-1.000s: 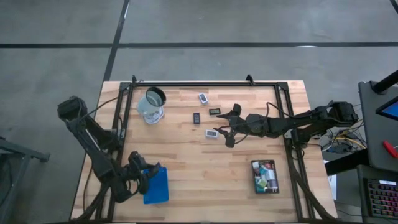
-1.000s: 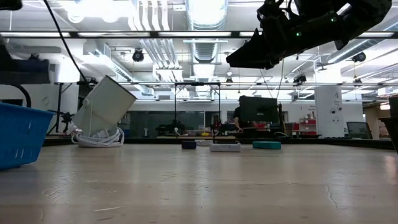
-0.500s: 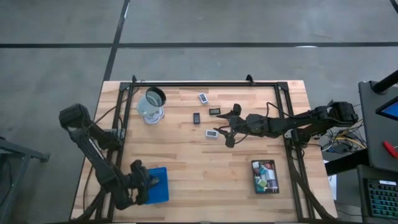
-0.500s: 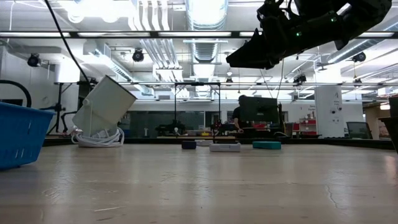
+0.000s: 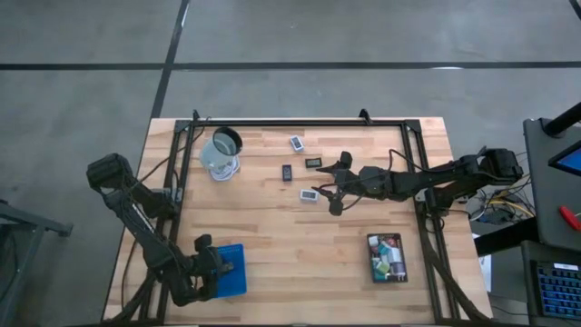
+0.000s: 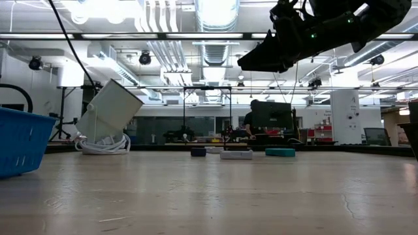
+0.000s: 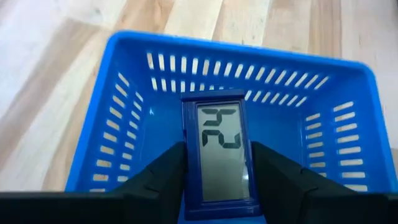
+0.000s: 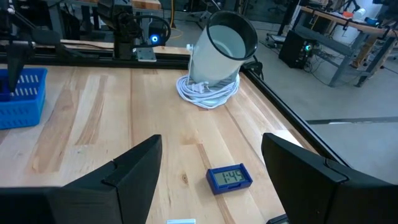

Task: Pick & Place Office items
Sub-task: Put the bottom blue digital clock into the blue bin, then put the blue digital clock into the blue bin

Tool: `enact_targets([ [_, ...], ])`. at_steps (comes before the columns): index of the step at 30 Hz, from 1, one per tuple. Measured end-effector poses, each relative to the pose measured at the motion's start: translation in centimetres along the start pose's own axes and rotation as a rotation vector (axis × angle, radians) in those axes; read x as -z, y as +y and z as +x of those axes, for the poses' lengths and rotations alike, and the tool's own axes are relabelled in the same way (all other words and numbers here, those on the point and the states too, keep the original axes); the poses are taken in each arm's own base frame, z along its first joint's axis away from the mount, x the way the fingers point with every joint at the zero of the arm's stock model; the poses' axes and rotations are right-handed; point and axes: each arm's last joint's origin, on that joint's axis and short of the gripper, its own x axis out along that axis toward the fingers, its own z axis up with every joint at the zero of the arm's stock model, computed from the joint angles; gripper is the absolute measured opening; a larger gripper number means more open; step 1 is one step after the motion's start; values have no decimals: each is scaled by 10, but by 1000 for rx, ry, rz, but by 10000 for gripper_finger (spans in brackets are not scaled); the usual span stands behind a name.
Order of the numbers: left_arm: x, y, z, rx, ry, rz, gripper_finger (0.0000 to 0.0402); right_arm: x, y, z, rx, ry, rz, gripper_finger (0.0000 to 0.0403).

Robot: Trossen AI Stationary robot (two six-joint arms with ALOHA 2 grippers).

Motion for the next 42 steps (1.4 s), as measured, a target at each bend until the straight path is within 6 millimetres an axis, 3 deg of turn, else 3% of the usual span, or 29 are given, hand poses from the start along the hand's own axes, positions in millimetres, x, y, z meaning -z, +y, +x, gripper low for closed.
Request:
enact_targets([
  [12,-3,5,22,-33,112,19,168,0,0,0,0,0,0,274],
  [29,-3,6,23,-36,114,12,168,0,0,0,0,0,0,274],
  [42,-3,6,23,-36,114,8,231,0,0,0,0,0,0,274],
])
